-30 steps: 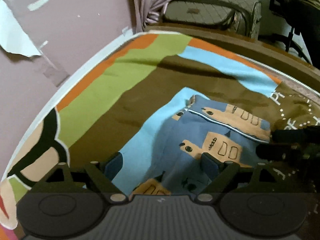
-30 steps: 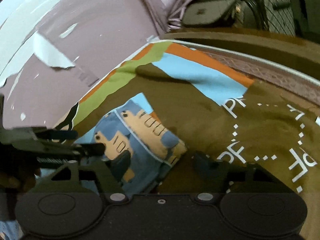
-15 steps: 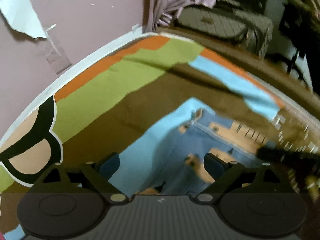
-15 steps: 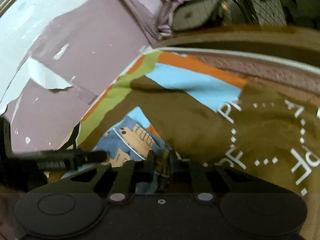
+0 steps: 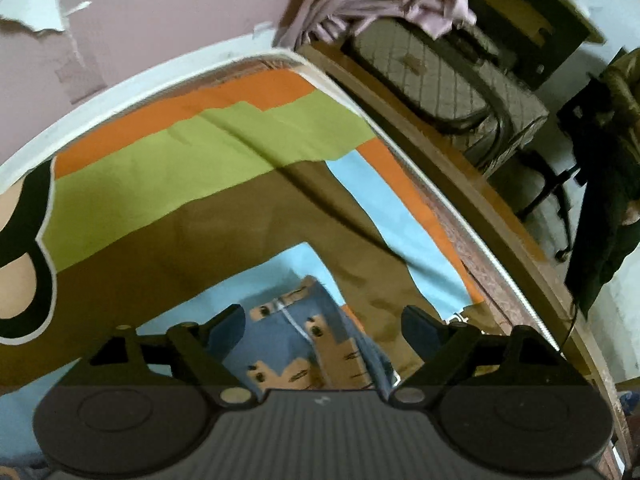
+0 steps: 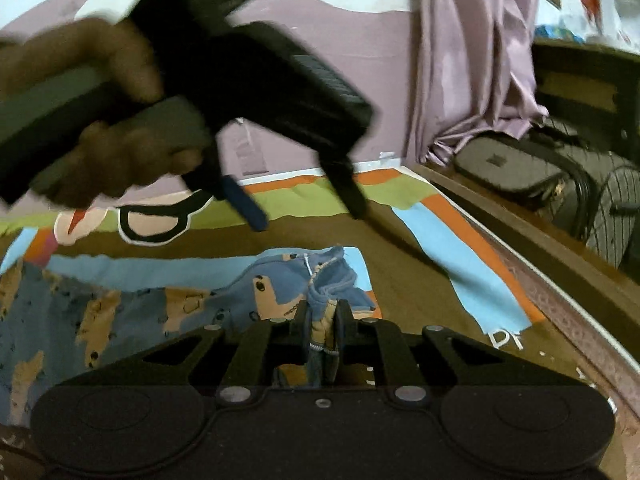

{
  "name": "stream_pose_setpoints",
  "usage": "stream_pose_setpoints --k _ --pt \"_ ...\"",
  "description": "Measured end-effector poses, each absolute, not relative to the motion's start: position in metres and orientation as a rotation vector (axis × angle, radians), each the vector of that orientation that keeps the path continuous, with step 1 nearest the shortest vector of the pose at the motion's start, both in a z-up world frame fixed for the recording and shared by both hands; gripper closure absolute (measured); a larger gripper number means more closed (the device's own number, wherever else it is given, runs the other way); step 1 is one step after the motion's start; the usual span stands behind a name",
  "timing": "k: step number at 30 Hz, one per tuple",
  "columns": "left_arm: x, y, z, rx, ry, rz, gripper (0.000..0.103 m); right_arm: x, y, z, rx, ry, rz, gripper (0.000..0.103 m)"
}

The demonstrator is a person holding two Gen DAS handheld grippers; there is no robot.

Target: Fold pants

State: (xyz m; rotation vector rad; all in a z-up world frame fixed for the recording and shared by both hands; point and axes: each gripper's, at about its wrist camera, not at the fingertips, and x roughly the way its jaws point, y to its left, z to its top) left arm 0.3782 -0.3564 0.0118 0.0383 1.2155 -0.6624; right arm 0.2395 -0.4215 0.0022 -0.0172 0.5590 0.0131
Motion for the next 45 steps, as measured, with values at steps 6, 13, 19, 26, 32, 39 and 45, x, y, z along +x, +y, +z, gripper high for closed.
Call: stream_pose_setpoints --k 6,13,19,26,32,39,45 --pt "0.373 -0.394 -0.003 0.187 1.318 -0.586 0.028 0.238 -0.412 0.001 -0.090 0.555 0.032 0.090" --pt "0.367 -0.402 -0.011 0.215 1.376 -0.557 0.040 0.236 -0.403 -0.002 -0.135 0.556 0.058 0.090" --pt "0.369 -0.404 -0.009 0.211 1.379 -0.544 0.061 0.236 -0.397 -0.003 -0.160 0.556 0.073 0.090" --pt "0.371 -0.386 -0.009 0.122 1.366 -0.555 0.095 0.234 -0.394 -0.001 -0.170 0.547 0.081 0.090" --pt "0.367 -0.334 0.009 -0.098 1.309 -0.600 0.096 0.220 -0.383 0.008 -0.201 0.474 0.109 0.090" --pt "0.332 -0.244 0.026 -0.287 1.169 -0.631 0.096 0.189 -0.345 0.022 -0.319 0.354 0.219 0.090" --pt "0.297 -0.172 0.025 -0.406 1.082 -0.603 0.096 0.168 -0.296 0.027 -0.426 0.334 0.320 0.090"
